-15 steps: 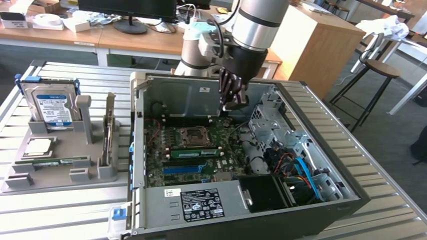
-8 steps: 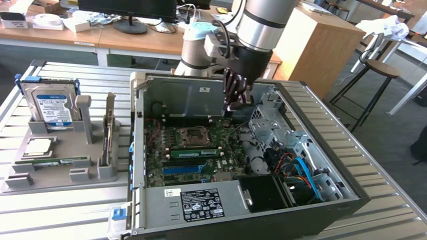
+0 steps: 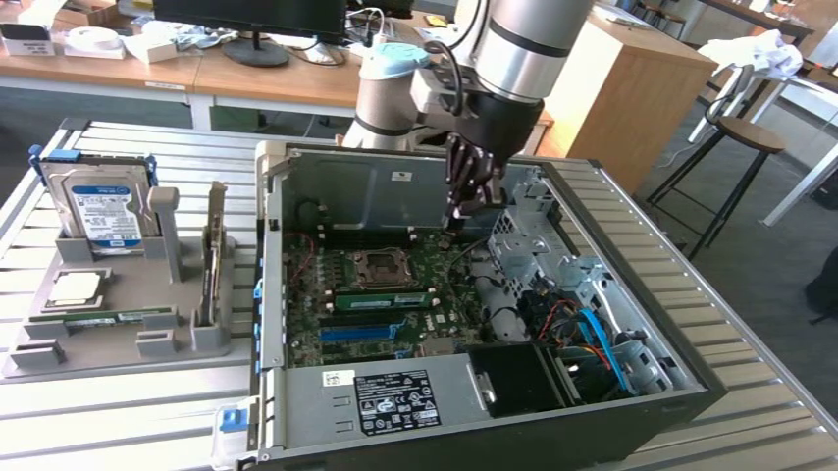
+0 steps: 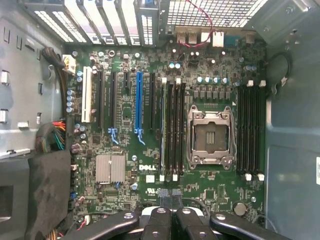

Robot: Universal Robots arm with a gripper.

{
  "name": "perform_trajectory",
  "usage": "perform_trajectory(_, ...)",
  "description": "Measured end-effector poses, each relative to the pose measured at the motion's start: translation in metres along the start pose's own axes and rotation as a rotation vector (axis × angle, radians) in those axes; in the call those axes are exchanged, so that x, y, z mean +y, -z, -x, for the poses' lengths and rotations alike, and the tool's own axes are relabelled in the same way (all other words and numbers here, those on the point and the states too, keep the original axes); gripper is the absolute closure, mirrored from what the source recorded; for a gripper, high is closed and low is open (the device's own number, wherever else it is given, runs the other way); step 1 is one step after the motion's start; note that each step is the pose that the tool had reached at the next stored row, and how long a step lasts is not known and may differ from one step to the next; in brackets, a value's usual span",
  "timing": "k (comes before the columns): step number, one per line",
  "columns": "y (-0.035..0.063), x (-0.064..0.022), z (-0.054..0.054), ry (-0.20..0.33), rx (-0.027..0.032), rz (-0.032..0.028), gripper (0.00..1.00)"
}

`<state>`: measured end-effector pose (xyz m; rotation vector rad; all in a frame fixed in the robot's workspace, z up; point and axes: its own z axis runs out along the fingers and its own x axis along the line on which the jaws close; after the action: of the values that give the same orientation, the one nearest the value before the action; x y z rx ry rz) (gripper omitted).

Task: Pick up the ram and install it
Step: 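Press down the ram until it locks into place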

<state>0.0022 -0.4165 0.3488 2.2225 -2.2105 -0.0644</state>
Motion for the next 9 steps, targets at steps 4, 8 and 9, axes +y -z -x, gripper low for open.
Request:
perform_trajectory(4, 0.0001, -0.0012, 0.0, 0.0, 0.0001, 0.0001, 0.9)
perform_trajectory(8, -0.0001, -0.0012, -0.0001, 0.0, 0.0003, 0.0001, 0.9)
perform_trajectory(9, -0.0006, -0.0012, -0.0001, 0.0, 0.0001, 0.0001, 0.9)
